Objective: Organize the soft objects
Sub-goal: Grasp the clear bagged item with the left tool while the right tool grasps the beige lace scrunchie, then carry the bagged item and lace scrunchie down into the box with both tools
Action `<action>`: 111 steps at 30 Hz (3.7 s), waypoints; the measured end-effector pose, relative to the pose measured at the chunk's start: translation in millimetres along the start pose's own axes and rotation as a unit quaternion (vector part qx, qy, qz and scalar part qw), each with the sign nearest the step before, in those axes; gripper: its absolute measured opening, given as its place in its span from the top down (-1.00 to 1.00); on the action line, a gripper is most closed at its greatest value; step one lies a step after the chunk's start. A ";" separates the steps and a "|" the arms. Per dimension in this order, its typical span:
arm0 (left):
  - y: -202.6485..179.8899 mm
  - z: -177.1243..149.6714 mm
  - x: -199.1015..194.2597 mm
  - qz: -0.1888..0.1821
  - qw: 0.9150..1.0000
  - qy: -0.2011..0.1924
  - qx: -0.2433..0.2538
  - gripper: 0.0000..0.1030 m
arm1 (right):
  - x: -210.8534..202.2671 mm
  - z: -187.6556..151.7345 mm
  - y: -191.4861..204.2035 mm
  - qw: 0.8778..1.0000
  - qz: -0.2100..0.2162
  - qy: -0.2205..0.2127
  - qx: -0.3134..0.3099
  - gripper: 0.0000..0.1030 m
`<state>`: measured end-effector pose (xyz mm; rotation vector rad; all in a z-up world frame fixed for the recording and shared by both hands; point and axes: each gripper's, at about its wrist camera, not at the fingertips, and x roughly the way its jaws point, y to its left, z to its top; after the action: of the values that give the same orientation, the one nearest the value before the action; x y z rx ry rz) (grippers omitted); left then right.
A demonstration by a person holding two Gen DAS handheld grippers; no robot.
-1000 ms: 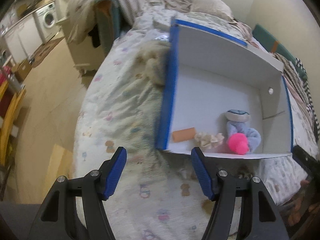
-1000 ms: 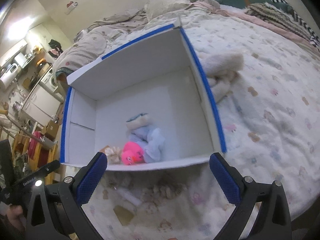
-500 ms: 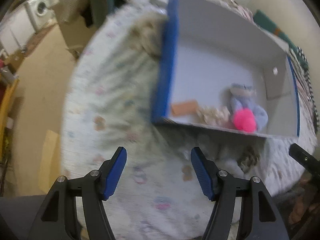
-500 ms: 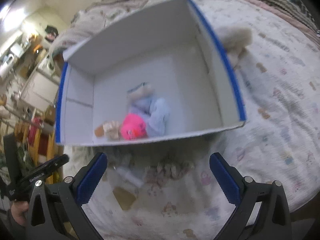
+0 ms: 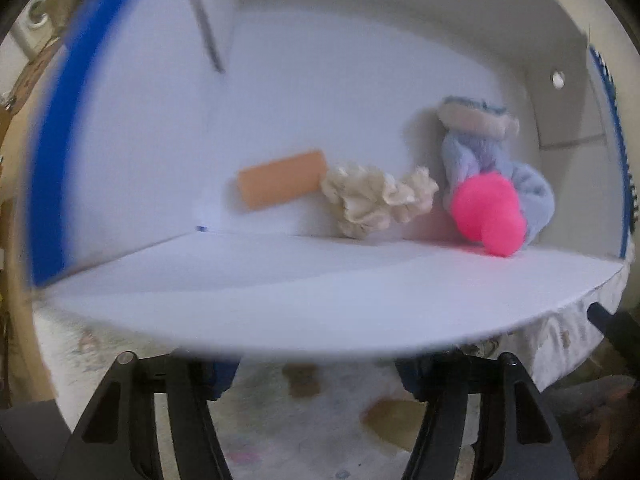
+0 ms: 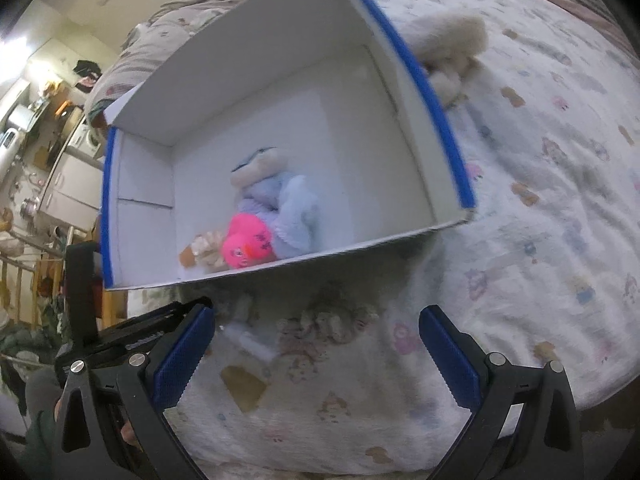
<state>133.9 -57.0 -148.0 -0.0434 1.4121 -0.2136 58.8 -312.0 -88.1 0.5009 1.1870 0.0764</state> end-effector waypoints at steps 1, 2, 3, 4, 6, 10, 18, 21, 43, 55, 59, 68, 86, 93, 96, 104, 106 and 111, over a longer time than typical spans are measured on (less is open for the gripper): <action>-3.7 1.7 4.0 0.002 1.000 0.004 0.006 -0.02 | 1.2 0.3 -2.7 1.000 -0.002 0.003 0.003 -1.00; -8.0 3.6 8.5 0.009 1.000 0.007 0.012 0.10 | 3.3 0.5 -4.3 1.000 -0.010 0.007 0.003 -1.00; -10.9 4.5 11.6 0.017 1.000 0.009 0.017 0.18 | 6.1 0.2 -5.5 1.000 -0.021 0.011 -0.001 -1.00; -14.4 5.1 15.0 0.028 0.999 0.012 0.023 0.28 | 10.0 -0.4 -5.9 0.999 -0.030 0.018 -0.005 -1.00; -21.3 4.7 18.4 0.040 0.998 0.015 0.036 0.42 | 19.5 -2.0 -6.7 0.999 -0.040 0.035 -0.009 -1.00; -30.7 2.3 16.5 0.047 0.997 0.015 0.063 0.58 | 39.2 -1.9 -3.2 0.997 -0.045 0.064 -0.018 -1.00; -24.2 -1.6 -6.6 0.041 0.998 -0.001 0.052 0.58 | 83.3 -1.8 16.9 0.987 -0.097 0.105 -0.078 -0.73; -15.6 -5.8 -20.0 0.037 0.998 -0.015 0.044 0.58 | 94.2 -2.8 22.6 0.983 -0.107 0.117 -0.094 -0.69; 37.2 -51.7 -76.2 0.049 0.997 -0.067 -0.001 0.59 | 33.5 -11.5 45.1 0.994 -0.055 0.016 -0.097 0.71; 59.7 -65.4 -113.7 0.078 0.988 -0.131 -0.018 0.59 | -30.7 -25.3 22.7 0.997 0.036 -0.032 -0.065 0.71; 60.7 -69.1 -122.4 0.067 0.987 -0.146 -0.025 0.59 | -49.4 -31.5 27.5 0.994 0.065 -0.056 -0.067 0.71; 32.4 -59.2 -156.6 0.045 0.982 -0.186 -0.003 0.59 | -67.1 -22.8 41.1 0.989 0.101 -0.083 -0.068 0.71; -19.1 27.8 -164.9 0.058 0.979 -0.189 0.054 0.59 | -61.0 47.4 71.1 0.983 0.122 -0.100 -0.095 0.71; -34.2 51.0 -152.7 0.068 0.976 -0.196 0.073 0.59 | -39.4 71.8 72.0 0.985 0.111 -0.092 -0.091 0.70; -36.9 58.0 -137.9 0.060 0.977 -0.190 0.078 0.58 | -23.2 74.1 66.8 0.988 0.103 -0.083 -0.085 0.70; -34.8 68.7 -98.2 0.043 0.984 -0.165 0.052 0.59 | 12.1 74.3 59.8 0.993 0.080 -0.056 -0.065 0.70; -36.6 69.1 -92.0 0.049 0.984 -0.161 0.057 0.58 | 18.9 74.3 61.0 0.994 0.077 -0.047 -0.065 0.70; -37.8 72.1 -78.2 0.057 0.985 -0.148 0.069 0.58 | 31.5 72.8 65.5 0.995 0.077 -0.027 -0.060 0.70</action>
<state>188.9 -87.5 -54.3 0.1155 1.0965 -0.2011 149.7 -268.2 -68.1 0.4853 1.0833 0.2632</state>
